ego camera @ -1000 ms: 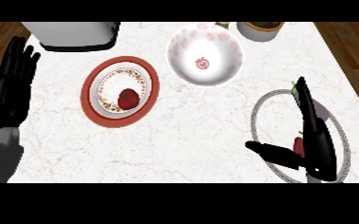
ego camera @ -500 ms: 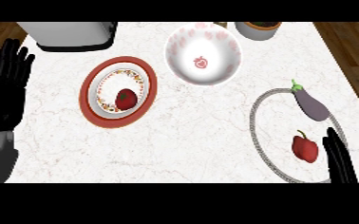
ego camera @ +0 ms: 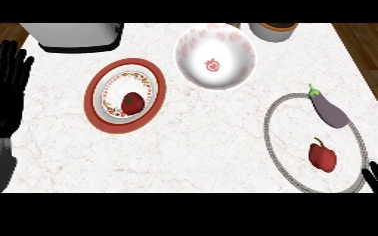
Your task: Pick the bell pepper from the placemat and place it in the bowl
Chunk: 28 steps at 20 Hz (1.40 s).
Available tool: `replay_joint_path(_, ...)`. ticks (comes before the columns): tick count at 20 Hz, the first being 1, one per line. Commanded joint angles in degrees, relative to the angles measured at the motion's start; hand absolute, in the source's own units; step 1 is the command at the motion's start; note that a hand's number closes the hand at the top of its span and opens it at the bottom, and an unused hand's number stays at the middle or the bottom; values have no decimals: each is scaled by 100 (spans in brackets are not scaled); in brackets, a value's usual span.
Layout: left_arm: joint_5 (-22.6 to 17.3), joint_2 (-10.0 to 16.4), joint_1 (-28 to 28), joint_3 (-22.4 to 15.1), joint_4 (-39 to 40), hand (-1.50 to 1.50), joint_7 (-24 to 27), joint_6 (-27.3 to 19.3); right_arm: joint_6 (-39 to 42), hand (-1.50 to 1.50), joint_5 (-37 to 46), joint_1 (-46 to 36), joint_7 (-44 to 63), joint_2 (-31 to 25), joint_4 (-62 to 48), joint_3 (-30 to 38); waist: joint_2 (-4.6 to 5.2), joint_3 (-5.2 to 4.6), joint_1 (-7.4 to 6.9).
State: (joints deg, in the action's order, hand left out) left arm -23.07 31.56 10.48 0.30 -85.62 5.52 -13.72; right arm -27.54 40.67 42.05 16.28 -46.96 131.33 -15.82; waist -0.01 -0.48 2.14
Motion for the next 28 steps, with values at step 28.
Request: replay_joint_path(28, 661, -667, 129, 382, 27, 0, -132, 548, 2990, -150, -358, -1993, 722, 806, -1793, 940, 2, 49, -196)
